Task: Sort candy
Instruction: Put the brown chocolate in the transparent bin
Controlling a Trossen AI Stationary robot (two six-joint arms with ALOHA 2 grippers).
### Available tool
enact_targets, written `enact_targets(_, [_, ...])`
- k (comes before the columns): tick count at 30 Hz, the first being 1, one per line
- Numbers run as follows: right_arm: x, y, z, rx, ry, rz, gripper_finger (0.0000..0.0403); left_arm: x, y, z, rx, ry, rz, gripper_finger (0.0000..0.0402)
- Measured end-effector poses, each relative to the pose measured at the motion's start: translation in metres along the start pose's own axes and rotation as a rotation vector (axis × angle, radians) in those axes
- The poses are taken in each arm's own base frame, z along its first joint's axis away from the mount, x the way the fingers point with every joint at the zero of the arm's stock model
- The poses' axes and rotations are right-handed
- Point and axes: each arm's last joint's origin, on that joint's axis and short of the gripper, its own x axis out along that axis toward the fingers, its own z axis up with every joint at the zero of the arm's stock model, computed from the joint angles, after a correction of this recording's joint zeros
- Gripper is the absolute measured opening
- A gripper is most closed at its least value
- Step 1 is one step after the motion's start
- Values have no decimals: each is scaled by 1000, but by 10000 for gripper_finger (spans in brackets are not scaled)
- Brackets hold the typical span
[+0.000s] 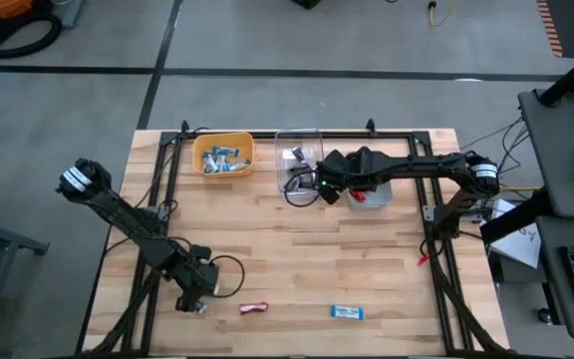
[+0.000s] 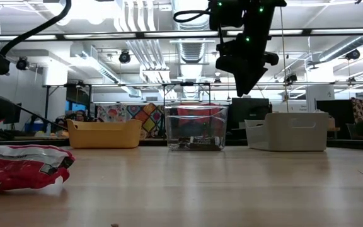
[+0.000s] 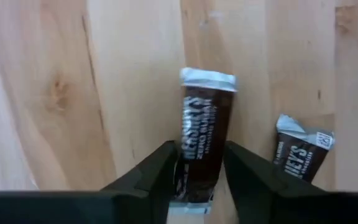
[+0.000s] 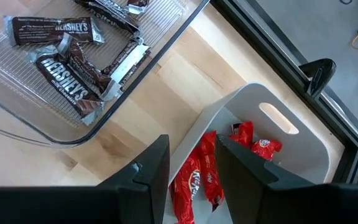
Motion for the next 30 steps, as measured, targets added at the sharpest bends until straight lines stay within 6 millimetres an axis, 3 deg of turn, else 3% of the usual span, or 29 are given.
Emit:
enact_targets(10, [-6, 9, -5, -29, -14, 22, 121, -8, 2, -1, 11, -49, 14, 12])
enact_targets(15, [-17, 28, -11, -86, -74, 82, 121, -21, 0, 6, 43, -161, 42, 5])
enact_targets(24, [-48, 67, -23, -251, -264, 244, 121, -68, -18, 48, 282, -502, 287, 4])
enact_targets(30, [-71, 94, -40, -438, -368, 422, 121, -81, -11, 71, 423, -609, 419, 4])
